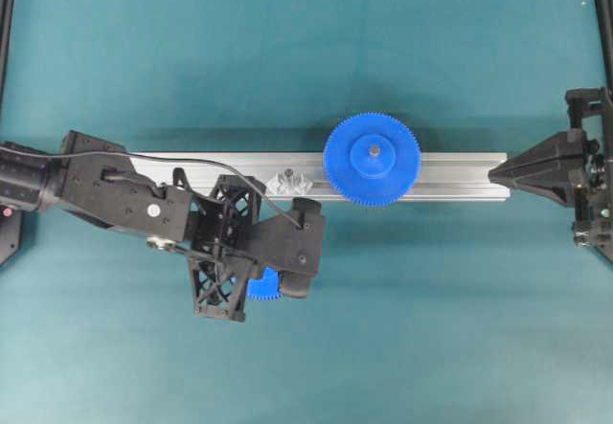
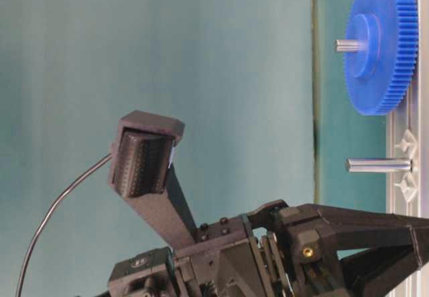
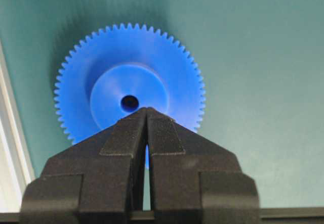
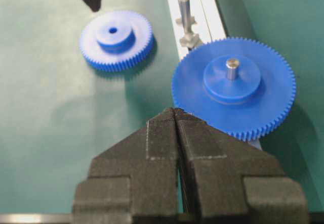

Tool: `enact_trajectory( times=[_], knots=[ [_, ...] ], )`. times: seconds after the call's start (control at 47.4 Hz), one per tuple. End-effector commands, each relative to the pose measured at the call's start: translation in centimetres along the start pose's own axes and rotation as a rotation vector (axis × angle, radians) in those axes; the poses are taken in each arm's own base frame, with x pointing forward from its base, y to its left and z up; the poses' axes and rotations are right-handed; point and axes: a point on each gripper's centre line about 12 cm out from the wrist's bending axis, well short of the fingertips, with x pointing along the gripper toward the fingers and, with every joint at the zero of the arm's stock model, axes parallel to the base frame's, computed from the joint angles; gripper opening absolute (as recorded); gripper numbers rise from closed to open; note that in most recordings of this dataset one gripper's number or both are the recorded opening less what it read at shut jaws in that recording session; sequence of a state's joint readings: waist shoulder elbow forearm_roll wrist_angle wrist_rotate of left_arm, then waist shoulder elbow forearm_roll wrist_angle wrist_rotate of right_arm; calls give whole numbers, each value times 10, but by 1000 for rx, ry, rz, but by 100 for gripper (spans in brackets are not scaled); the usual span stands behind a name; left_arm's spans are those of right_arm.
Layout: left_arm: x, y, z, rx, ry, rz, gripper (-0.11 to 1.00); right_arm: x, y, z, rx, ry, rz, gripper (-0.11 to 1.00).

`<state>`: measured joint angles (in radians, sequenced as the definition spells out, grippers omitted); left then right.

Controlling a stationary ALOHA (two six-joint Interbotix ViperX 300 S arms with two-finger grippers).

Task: Find the location of the shaft and insert the small gear.
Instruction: 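Position the open left gripper over the small blue gear's hub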

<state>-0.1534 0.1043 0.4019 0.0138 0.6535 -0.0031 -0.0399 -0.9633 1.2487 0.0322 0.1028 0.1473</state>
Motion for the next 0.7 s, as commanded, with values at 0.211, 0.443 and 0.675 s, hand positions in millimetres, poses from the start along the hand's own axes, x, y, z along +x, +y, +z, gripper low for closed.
enact_trajectory(
  times=[0.211, 0.443, 0.675],
  knots=[
    [-2, -2, 18, 5, 46, 0, -2, 0, 0, 5, 12, -13, -1, 0],
    [1, -1, 24, 7, 63, 1, -2, 0, 0, 5, 12, -13, -1, 0],
    [1, -1, 23, 8, 81, 4, -2, 0, 0, 5, 10, -13, -1, 0]
  ],
)
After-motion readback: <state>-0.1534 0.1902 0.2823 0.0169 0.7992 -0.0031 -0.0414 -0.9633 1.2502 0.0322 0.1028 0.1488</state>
